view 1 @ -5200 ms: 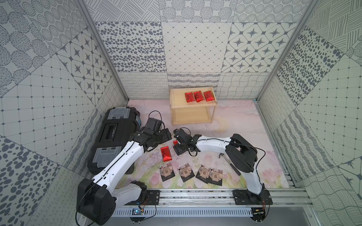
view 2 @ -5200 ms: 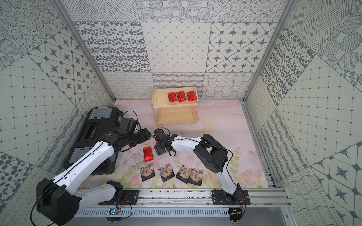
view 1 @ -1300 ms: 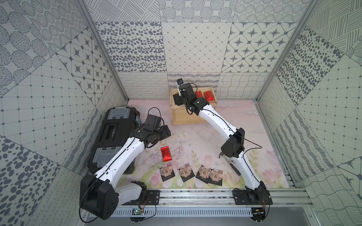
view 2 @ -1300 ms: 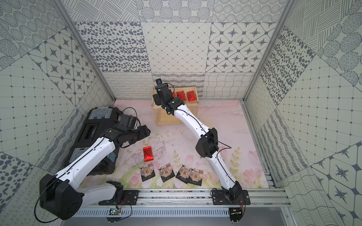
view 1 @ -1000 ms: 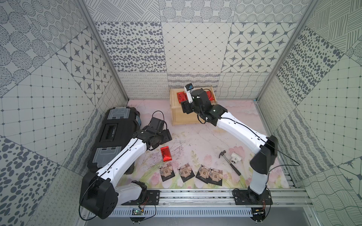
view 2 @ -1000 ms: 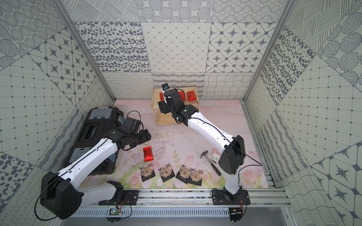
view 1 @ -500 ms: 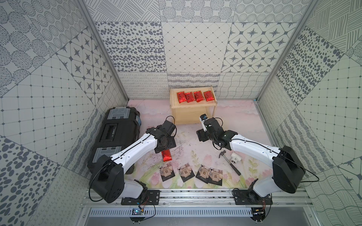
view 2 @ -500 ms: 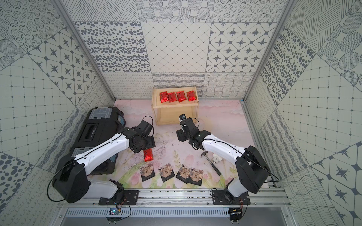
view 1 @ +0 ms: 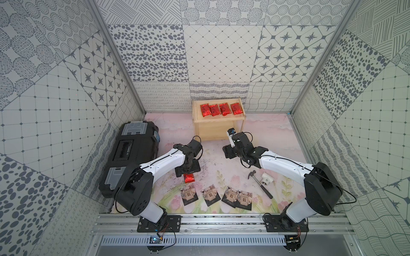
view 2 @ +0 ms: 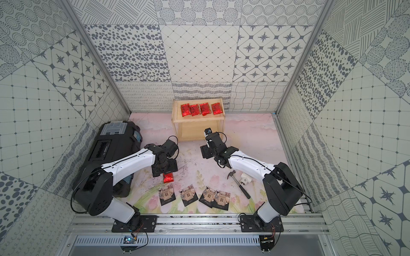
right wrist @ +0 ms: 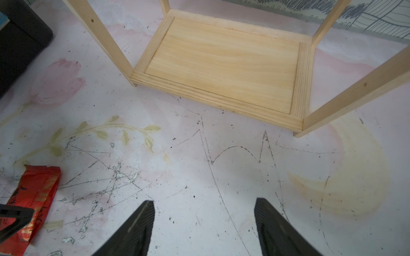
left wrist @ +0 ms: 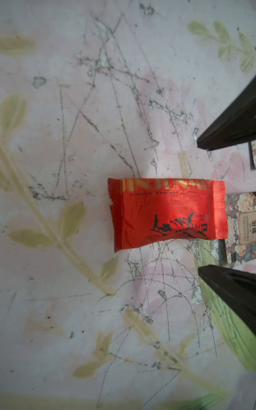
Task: Place the tea bags on the shelf by color
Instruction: Pick up the tea bag from the center of the board.
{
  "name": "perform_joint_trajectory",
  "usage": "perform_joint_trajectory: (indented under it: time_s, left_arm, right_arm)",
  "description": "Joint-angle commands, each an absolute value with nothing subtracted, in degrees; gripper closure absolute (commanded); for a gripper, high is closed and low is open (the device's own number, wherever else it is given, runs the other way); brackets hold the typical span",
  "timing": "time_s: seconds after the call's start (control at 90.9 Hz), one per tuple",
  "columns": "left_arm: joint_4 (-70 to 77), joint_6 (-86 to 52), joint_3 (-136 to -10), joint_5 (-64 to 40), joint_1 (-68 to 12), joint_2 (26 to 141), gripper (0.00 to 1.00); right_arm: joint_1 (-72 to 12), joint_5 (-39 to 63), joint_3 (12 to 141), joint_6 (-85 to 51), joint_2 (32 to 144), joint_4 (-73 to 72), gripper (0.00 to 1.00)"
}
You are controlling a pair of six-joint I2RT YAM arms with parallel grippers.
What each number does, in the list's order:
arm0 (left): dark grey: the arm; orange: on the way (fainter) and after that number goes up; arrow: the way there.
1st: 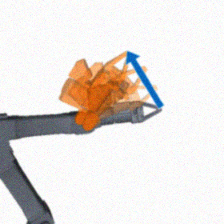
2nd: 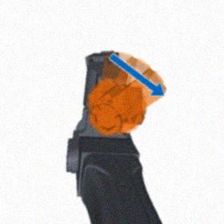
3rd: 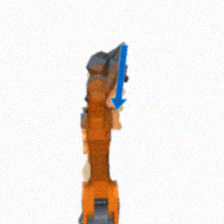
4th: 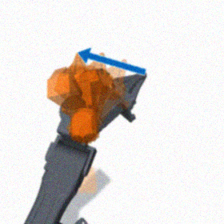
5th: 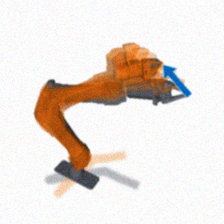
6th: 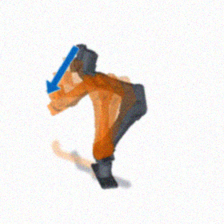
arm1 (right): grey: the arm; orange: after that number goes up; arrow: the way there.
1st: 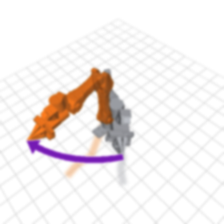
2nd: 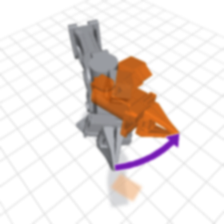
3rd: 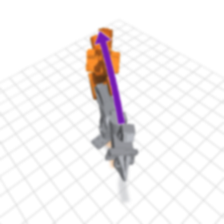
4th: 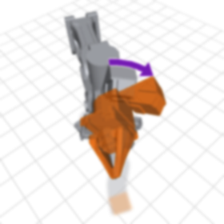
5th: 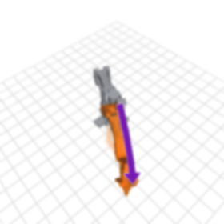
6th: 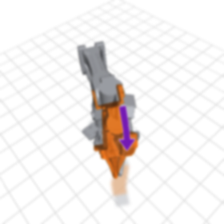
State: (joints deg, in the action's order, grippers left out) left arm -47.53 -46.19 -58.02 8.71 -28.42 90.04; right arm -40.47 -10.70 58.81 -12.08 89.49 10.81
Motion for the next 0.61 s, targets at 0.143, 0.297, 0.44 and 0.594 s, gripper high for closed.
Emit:
perform_joint_trajectory:
  time_s: [0.143,0.297,0.44,0.594]
  left_arm:
    - [-43.8,-44.6,-56.9,7.3,-28.5,93.8,0.18]
    - [-42.7,-45.0,-56.2,7.3,-28.4,95.3,0.21]
    - [-42.4,-45.0,-55.8,8.1,-28.2,95.8,0.25]
    - [-41.8,-44.9,-55.1,8.6,-27.2,95.7,0.31]
  right_arm:
    - [-40.5,-10.3,59.8,-13.4,90.8,8.9,0.24]
    - [-40.5,-10.5,59.7,-13.8,90.9,9.4,0.25]
    - [-40.5,-10.8,59.7,-14.0,91.1,9.7,0.25]
    - [-40.5,-10.8,60.0,-14.4,91.5,10.1,0.25]
